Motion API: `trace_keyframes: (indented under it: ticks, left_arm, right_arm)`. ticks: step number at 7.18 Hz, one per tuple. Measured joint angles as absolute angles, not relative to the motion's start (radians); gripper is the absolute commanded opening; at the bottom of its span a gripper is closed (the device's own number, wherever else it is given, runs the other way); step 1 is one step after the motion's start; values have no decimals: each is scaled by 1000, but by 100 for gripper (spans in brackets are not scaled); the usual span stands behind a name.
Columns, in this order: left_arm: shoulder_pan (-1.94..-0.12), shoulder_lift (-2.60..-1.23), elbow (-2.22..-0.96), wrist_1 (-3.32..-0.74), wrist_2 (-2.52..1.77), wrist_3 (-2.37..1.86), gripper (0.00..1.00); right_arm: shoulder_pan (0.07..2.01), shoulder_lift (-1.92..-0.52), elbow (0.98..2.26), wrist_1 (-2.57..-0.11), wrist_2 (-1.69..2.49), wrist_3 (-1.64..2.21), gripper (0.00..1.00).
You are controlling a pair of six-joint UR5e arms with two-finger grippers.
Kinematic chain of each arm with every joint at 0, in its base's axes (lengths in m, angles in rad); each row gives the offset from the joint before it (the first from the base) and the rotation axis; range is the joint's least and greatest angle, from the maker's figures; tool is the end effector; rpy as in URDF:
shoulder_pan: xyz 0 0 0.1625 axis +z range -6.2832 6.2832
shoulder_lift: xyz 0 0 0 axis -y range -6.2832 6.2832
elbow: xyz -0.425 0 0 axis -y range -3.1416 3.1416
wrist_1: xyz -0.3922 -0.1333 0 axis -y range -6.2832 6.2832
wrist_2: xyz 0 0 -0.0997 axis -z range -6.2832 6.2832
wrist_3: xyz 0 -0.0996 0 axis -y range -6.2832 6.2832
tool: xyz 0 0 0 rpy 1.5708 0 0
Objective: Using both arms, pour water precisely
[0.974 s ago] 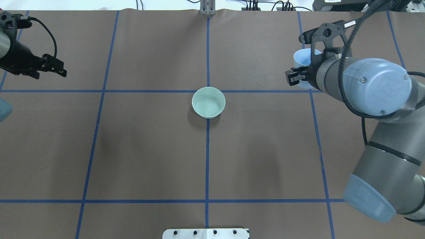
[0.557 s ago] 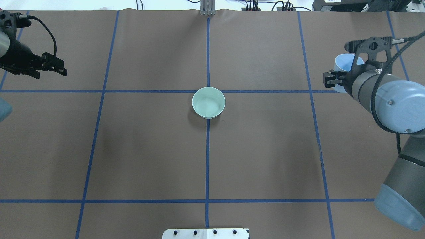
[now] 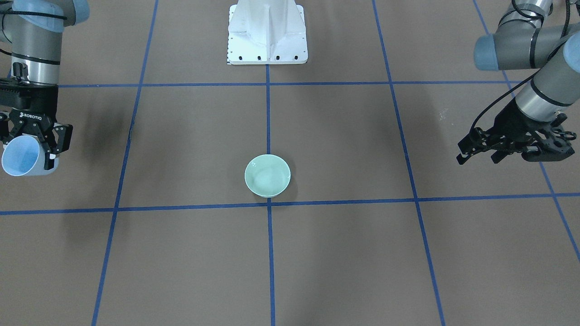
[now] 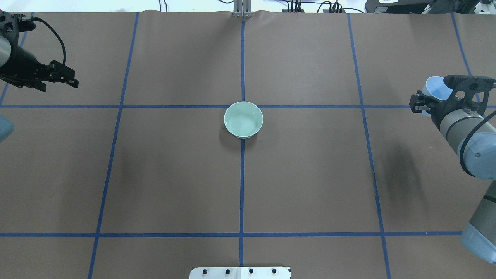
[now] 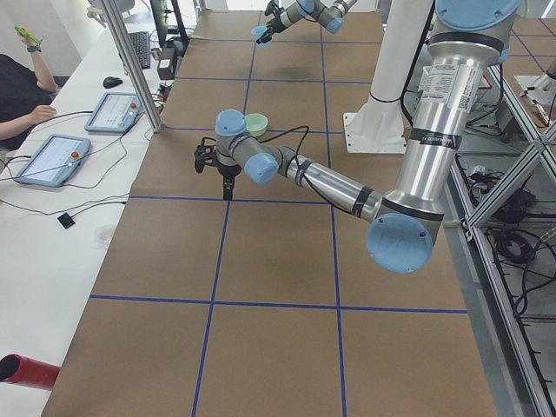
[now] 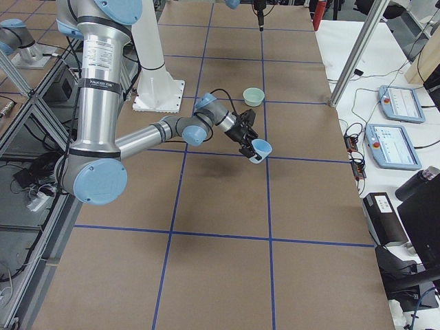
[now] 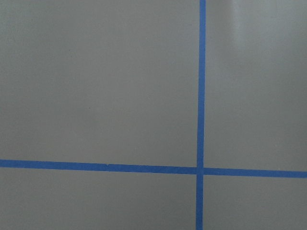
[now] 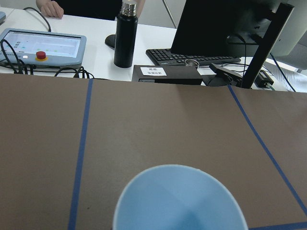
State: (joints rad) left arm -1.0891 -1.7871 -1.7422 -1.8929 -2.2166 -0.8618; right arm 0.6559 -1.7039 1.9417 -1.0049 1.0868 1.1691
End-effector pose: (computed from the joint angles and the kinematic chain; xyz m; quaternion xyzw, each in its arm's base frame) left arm 0.2045 -0.5495 0.4247 0.0728 0.4380 -0.0597 0.8940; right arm -0.2529 -0.4213 0.4808 0.3820 -0.2166 0.2062 0.8744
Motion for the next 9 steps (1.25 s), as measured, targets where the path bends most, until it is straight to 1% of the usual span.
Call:
trace_keyframes:
  ticks: [2, 4, 5, 7, 9]
  left_arm:
    - [-1089, -1787, -1744, -1893, -2217, -863, 100]
    - [-1088, -1784, -1752, -1892, -2216, -871, 100]
    - [-1086, -1777, -1761, -1893, -2216, -884, 100]
    - [-1084, -1770, -1776, -1892, -2215, -898, 100]
    - [-1081, -1769, -1775, -1890, -2215, -899, 100]
  right_arm:
    - [655, -1729, 1815, -839, 1046, 1153, 0]
    - [655, -1734, 1626, -563, 1016, 1084, 0]
    - [655, -1732, 1560, -477, 1011, 1060, 0]
    - [655, -1732, 1516, -429, 1005, 1048, 0]
    - [655, -1734, 1510, -423, 1003, 1046, 0]
